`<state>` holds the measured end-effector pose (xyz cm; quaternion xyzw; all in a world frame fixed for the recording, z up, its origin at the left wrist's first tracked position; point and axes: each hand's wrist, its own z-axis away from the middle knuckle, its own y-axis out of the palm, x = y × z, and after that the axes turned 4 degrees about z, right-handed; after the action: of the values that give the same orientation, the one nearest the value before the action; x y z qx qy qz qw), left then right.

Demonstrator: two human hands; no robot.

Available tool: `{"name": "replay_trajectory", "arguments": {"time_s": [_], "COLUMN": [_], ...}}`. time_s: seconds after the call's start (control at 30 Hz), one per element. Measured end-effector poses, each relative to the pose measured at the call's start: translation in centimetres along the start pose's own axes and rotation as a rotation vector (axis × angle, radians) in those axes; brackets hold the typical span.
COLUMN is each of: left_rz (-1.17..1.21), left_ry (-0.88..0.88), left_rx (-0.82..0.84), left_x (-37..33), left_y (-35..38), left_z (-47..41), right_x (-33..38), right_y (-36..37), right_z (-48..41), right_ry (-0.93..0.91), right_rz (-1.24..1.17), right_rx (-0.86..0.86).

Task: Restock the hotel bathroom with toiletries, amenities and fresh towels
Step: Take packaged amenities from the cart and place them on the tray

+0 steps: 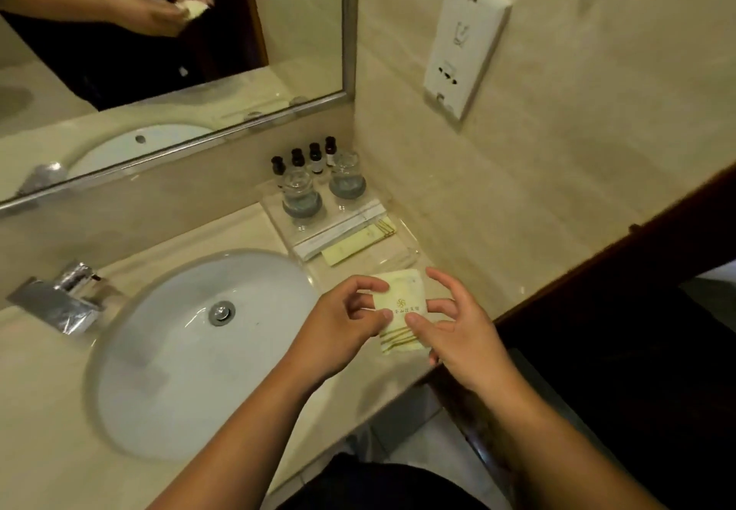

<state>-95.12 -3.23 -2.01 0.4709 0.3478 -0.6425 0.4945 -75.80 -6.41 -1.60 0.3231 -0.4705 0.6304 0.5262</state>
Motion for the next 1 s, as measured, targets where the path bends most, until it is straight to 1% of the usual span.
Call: {"name": "replay_trajectory", "arguments": {"time_s": [0.23,0.37,0.6,0.8,0.83,0.9,1.0], "left_rz": [0.070,0.115,0.086,-0.035,-0.090,-0.281,-0.527], "left_ry": [-0.030,-0.056,-0.072,-0.106,-0.108,-0.107,-0.100], "left_rx": [-0.088,-0.117,-0.194,-0.298,-0.321,-0.366,-0.367], "left_x": [1.7,2.0,2.1,2.3,2.5,3.1,4.1], "left_y": [-4.2,-4.9,-5.6,-6.4,-6.7,-7.6,-8.9], "left_z": [-1.1,-1.6,-3.5,-6.1,-6.6,-7.5,-8.8], "right_x": [0.8,1.1,0.8,0.1,0.0,-0.4,-1.1], "right_y": [3.3,4.0,4.8,4.5,4.5,4.6,5.5], "right_z": [-2.9,-4.5,-8.6,-13.9,-14.9,-16.9,-19.4], "right_ry": [0.100,0.110,0.110,0.169,0.181,0.205,0.222], "right_rz": [0.009,0.006,0.032,0.099,0.113,0.134,0.198], "right_rx": [0.094,0.124,0.189,0.217,0.222,0.239,0.246]}}
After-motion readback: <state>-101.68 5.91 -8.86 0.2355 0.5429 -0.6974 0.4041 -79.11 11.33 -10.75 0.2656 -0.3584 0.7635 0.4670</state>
